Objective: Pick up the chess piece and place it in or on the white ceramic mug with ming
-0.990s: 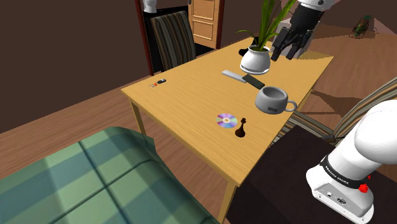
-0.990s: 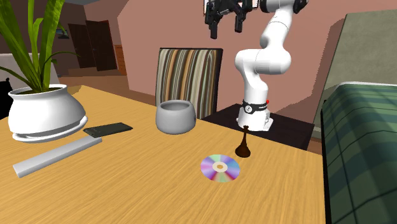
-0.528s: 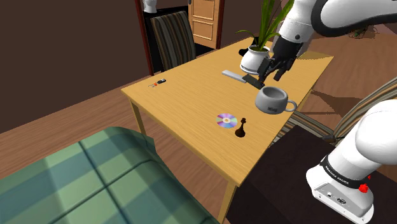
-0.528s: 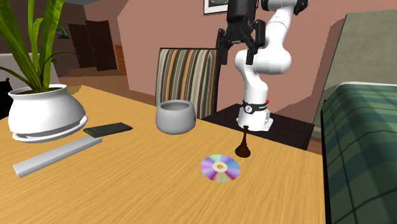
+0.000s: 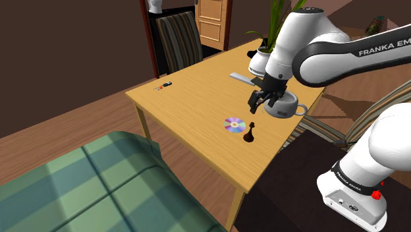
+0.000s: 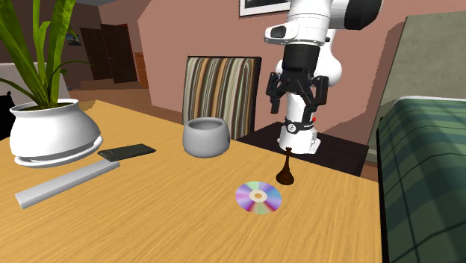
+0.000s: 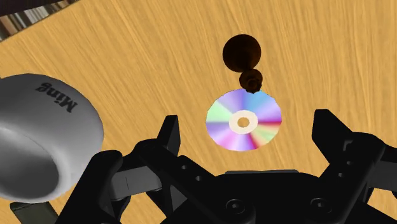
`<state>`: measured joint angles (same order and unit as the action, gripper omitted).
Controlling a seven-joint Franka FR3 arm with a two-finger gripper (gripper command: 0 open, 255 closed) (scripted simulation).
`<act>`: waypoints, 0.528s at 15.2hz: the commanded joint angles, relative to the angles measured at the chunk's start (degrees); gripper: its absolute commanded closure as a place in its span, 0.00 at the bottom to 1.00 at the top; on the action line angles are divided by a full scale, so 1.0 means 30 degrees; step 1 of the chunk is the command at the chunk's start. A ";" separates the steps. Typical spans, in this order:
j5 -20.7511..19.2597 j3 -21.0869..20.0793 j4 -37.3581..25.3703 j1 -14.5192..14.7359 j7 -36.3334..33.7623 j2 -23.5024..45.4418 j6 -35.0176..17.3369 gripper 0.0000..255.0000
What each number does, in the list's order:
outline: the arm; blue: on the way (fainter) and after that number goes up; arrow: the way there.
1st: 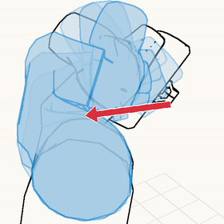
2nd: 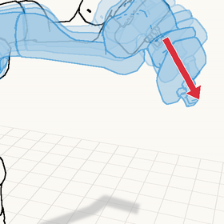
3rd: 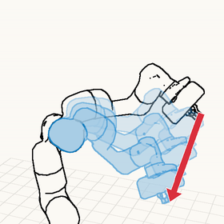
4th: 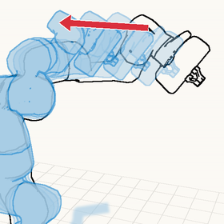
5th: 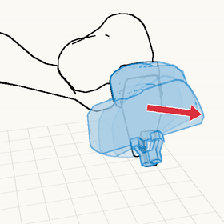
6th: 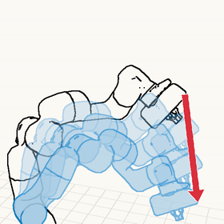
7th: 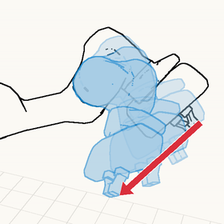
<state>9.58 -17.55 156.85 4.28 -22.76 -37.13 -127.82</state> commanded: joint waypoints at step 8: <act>-0.0397 -0.2094 0.1124 -0.0439 -0.1910 0.3298 -0.4230 0.00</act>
<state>8.59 -23.52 160.01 3.24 -28.30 -28.30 -139.20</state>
